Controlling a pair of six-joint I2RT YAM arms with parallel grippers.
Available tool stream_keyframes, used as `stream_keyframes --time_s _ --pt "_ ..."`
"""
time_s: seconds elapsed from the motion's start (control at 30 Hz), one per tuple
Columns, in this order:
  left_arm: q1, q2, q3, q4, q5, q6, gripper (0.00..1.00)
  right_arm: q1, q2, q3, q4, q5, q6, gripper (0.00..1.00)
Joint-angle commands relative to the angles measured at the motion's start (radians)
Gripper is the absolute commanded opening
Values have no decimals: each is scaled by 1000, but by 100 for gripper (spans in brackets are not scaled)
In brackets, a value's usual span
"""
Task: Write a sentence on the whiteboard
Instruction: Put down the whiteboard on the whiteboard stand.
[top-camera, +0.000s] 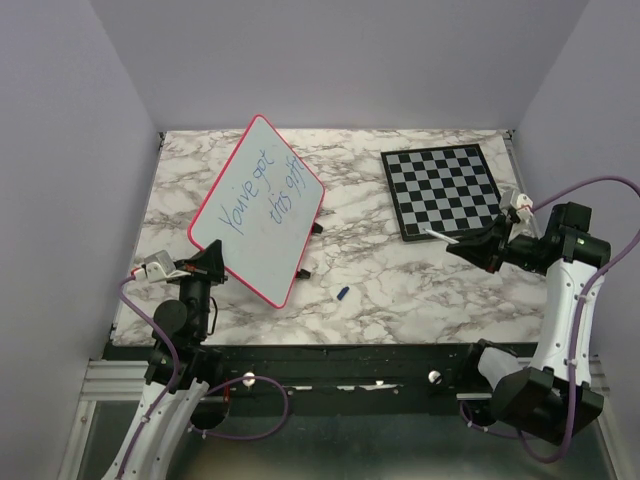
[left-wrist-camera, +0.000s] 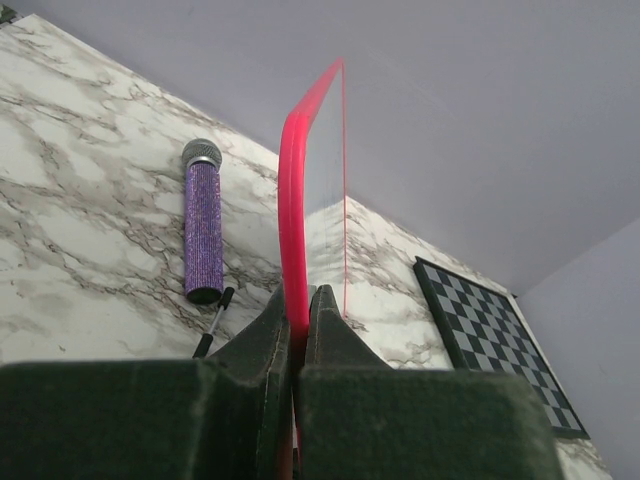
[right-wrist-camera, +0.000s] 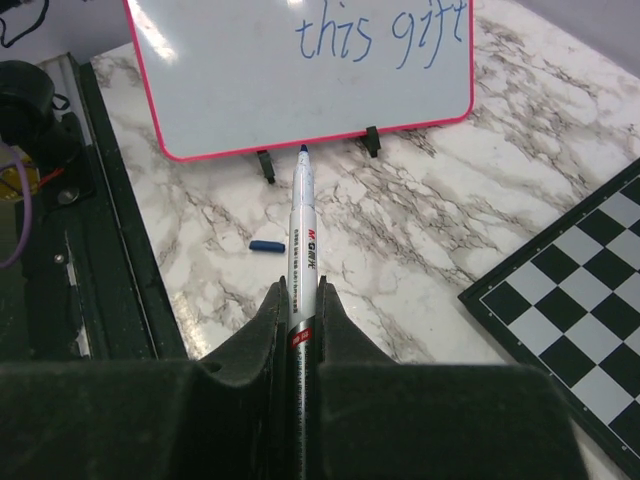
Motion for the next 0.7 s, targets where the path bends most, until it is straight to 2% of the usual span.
stream_keyframes --time_s 0.0,0.3,0.67 --pt "13 7 -4 -157 -110 189 3 31 35 37 -189 -40 -3 1" --pt "-2 -15 -2 -165 -128 188 4 66 42 37 -189 -31 -18 1" --pt "-7 -20 -2 -172 -142 183 11 74 33 31 -189 -26 -23 1"
